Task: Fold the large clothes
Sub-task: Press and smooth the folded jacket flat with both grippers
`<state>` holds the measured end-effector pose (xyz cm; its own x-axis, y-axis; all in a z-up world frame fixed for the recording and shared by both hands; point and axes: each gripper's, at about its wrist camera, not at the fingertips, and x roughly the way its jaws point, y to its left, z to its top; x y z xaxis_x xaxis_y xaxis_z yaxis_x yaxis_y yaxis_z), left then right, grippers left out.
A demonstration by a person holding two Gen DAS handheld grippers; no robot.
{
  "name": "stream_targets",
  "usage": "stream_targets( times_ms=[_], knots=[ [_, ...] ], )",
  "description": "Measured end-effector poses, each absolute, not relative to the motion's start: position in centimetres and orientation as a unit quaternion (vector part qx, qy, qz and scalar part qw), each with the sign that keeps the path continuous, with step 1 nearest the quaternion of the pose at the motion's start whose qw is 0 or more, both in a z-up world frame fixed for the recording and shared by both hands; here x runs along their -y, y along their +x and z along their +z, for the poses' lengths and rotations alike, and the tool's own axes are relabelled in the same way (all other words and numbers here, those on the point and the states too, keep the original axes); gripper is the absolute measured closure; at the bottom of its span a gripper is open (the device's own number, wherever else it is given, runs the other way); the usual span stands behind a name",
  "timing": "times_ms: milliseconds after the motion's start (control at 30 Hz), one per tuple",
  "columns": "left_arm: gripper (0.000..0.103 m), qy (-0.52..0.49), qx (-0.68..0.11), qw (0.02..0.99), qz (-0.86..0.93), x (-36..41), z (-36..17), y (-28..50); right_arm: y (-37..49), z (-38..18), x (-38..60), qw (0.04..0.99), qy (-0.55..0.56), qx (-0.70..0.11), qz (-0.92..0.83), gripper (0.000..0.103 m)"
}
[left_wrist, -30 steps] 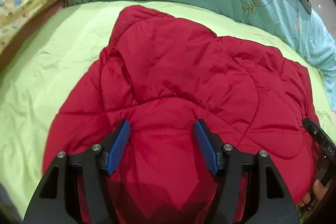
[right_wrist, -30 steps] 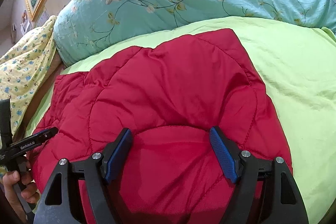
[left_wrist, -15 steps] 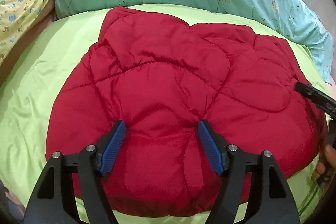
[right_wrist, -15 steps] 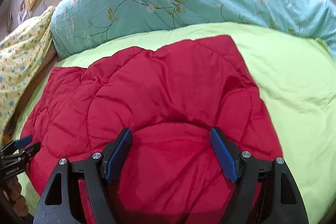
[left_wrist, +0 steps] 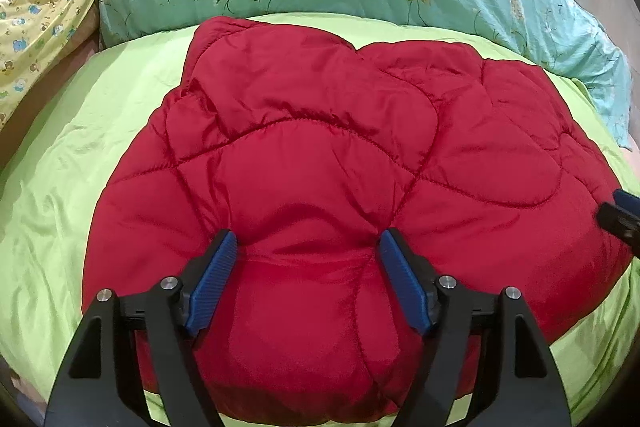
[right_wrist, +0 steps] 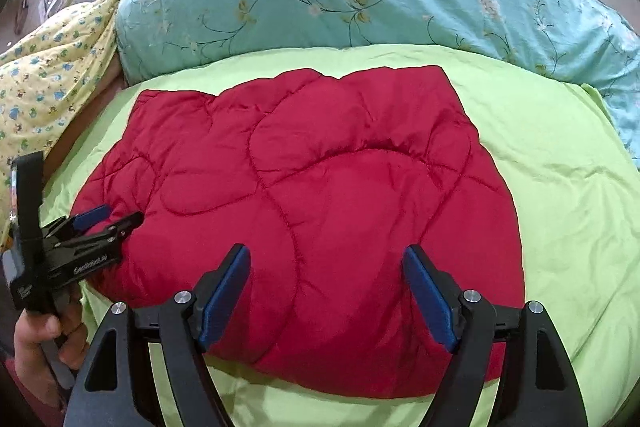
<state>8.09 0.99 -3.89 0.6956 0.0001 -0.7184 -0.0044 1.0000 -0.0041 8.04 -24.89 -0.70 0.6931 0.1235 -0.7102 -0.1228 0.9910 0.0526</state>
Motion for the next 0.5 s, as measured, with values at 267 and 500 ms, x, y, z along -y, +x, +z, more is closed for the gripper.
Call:
stream_targets(
  times_ms=[267, 500],
  knots=[
    [0.028, -0.002, -0.391, 0.921, 0.000, -0.9, -3.8, 7.9, 10.1, -4.2, 25.2, 0.914, -0.009, -0.404, 0.039, 0.011],
    [0.028, 0.004, -0.393, 0.920, 0.006, -0.5, -3.8, 7.9, 10.2, -4.6, 25.5, 0.916, -0.009, -0.398, 0.043, 0.009]
  ],
)
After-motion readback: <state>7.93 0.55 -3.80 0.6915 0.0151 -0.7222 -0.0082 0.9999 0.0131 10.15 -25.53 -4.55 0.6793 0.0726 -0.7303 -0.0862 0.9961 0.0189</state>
